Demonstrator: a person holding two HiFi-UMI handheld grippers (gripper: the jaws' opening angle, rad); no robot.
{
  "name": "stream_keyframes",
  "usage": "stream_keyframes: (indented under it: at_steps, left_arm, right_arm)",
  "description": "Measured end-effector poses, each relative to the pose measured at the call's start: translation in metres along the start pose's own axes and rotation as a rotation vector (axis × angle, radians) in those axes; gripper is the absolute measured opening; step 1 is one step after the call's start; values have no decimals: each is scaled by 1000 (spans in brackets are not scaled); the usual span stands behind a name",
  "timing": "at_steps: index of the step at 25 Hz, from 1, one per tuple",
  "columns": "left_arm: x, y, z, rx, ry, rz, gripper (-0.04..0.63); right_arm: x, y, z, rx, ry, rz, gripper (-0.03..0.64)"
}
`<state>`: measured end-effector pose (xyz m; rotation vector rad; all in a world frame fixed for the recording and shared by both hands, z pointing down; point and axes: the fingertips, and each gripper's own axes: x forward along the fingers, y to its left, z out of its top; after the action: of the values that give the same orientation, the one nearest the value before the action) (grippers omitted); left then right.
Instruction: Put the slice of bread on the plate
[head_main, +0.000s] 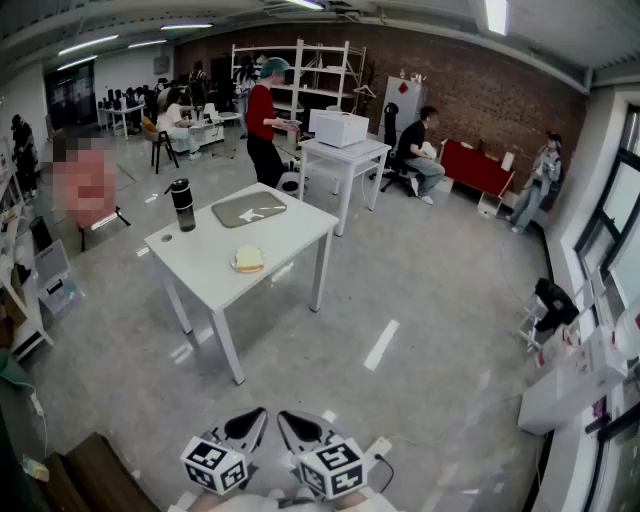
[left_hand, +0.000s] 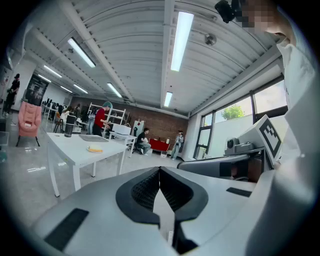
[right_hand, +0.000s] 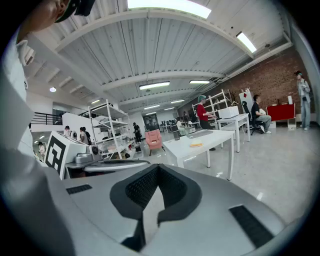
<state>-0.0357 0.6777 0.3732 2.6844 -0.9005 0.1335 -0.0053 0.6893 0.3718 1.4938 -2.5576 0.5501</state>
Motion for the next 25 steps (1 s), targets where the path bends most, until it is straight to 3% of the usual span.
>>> stream_keyframes:
  at_steps: [11,17,22,25]
  left_arm:
    - [13,14,24,2,-30,62,9]
    - [17,9,18,-10,-16,70,9]
    - [27,1,4,-43,19,69,9]
    - [28,-5,-9,-56,43,89,9]
  right_arm:
    - [6,-13,15,-26,-9,9,14]
    - [4,-13,10,-24,14,43,14]
    - [0,-16,3,79,16,77,15]
    - [-8,-21,-7,65,36,74,15]
